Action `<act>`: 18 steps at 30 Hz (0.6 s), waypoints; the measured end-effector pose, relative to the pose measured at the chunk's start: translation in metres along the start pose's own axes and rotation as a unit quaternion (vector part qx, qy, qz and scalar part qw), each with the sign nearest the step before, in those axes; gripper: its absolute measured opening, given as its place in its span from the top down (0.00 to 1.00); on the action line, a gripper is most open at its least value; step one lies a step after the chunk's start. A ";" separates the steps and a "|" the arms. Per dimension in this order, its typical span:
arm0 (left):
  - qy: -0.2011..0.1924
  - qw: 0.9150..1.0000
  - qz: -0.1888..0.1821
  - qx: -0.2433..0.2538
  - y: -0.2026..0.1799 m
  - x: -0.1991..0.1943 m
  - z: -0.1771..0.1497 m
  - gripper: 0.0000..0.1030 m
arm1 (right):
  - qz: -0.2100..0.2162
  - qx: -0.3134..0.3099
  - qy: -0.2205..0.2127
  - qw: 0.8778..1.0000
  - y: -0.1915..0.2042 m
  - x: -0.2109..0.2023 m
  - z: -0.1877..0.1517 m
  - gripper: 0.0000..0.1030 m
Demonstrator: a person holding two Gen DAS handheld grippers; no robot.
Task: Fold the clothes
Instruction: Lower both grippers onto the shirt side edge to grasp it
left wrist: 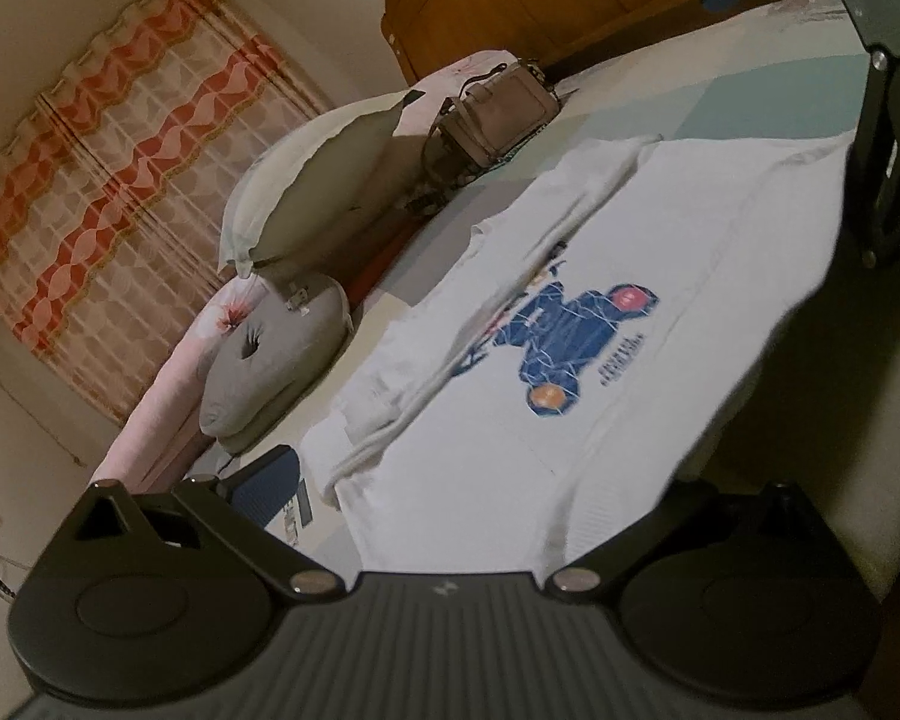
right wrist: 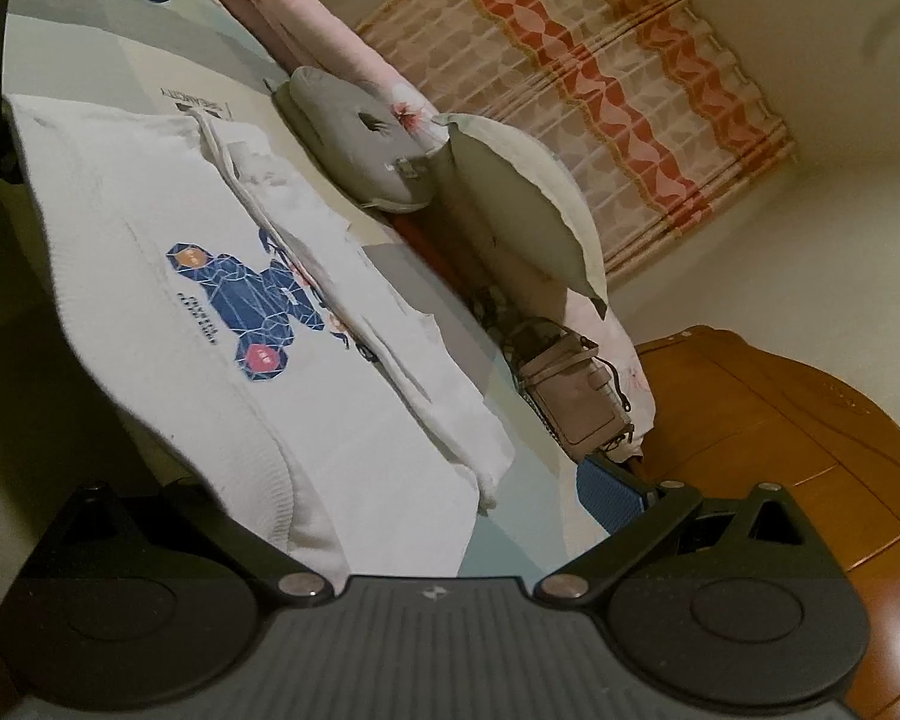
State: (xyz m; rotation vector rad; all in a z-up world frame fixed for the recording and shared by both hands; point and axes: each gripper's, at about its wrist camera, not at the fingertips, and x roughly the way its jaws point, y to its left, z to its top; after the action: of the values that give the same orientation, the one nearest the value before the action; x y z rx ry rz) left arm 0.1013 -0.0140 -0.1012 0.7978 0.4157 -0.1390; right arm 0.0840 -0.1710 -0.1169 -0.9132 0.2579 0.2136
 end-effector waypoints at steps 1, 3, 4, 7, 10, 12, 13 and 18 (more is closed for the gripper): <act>0.000 1.000 0.001 0.001 0.001 0.003 0.001 0.01 | -0.001 -0.001 0.000 1.000 -0.002 0.004 0.002 0.00; -0.001 1.000 0.002 0.004 0.005 0.009 0.004 0.01 | -0.003 -0.003 -0.001 1.000 -0.005 0.011 0.005 0.00; -0.002 1.000 0.002 0.004 0.007 0.013 0.005 0.01 | -0.006 -0.004 -0.002 1.000 -0.006 0.015 0.007 0.00; -0.002 1.000 0.002 0.005 0.012 0.026 0.010 0.01 | -0.010 -0.009 -0.004 1.000 -0.009 0.027 0.012 0.00; -0.004 1.000 0.003 0.007 0.019 0.039 0.012 0.01 | -0.011 -0.007 -0.005 1.000 -0.013 0.042 0.017 0.00; -0.007 1.000 0.006 0.008 0.024 0.050 0.015 0.00 | -0.015 -0.007 -0.007 1.000 -0.016 0.054 0.021 0.00; -0.008 1.000 0.007 0.008 0.027 0.055 0.017 0.00 | -0.018 -0.009 -0.007 1.000 -0.017 0.060 0.023 0.00; -0.014 1.000 0.015 0.004 0.043 0.085 0.027 0.00 | -0.041 -0.008 -0.008 0.999 -0.021 0.090 0.035 0.00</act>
State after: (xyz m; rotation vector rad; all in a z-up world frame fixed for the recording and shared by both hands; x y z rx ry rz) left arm 0.1988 -0.0005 -0.0907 0.8094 0.3758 -0.1235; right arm 0.1802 -0.1486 -0.1090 -0.9364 0.2036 0.1469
